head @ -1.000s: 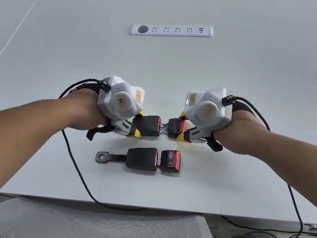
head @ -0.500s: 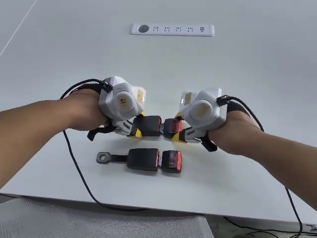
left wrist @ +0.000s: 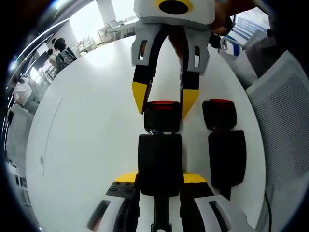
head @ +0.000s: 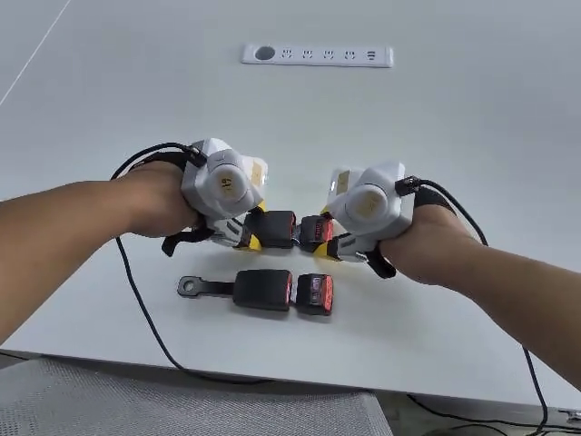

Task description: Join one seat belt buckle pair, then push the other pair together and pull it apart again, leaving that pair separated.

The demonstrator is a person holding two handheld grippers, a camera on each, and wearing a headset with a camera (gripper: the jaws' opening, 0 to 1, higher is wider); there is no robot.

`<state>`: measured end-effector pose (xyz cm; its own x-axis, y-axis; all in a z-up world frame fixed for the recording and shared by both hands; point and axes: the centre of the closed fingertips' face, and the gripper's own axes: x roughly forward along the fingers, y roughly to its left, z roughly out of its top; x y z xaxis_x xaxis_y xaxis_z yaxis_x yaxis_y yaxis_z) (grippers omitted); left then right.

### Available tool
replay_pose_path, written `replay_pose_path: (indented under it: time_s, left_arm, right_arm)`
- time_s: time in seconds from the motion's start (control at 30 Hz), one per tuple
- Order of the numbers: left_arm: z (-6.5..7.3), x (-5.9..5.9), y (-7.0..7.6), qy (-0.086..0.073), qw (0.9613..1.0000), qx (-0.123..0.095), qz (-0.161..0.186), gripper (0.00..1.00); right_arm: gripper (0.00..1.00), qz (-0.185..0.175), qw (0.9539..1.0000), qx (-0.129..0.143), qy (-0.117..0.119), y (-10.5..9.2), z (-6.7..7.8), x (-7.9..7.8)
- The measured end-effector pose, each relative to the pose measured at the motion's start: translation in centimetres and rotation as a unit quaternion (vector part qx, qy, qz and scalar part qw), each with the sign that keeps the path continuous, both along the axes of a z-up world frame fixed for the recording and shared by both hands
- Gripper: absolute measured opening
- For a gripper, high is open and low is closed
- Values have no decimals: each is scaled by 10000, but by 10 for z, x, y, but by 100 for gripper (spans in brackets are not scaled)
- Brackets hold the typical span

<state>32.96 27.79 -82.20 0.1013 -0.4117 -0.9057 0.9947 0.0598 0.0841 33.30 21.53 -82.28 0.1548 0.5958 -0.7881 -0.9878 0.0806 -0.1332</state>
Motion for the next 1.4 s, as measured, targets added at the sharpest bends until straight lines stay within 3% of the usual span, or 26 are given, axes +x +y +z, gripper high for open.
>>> replay_pose_path:
  time_s: [0.27,0.77,1.4]
  left_arm:
    - [0,-1,0,-3,10000,45,14,32]
    - [-1,-1,1,24,10000,25,43,32]
    - [-1,-2,1,45,9999,108,16,32]
  right_arm:
    - [30,-19,10000,20,22,-3,0,0]
    - [31,-32,10000,74,19,-31,1,1]
    - [33,-327,9992,-218,17,-126,0,-8]
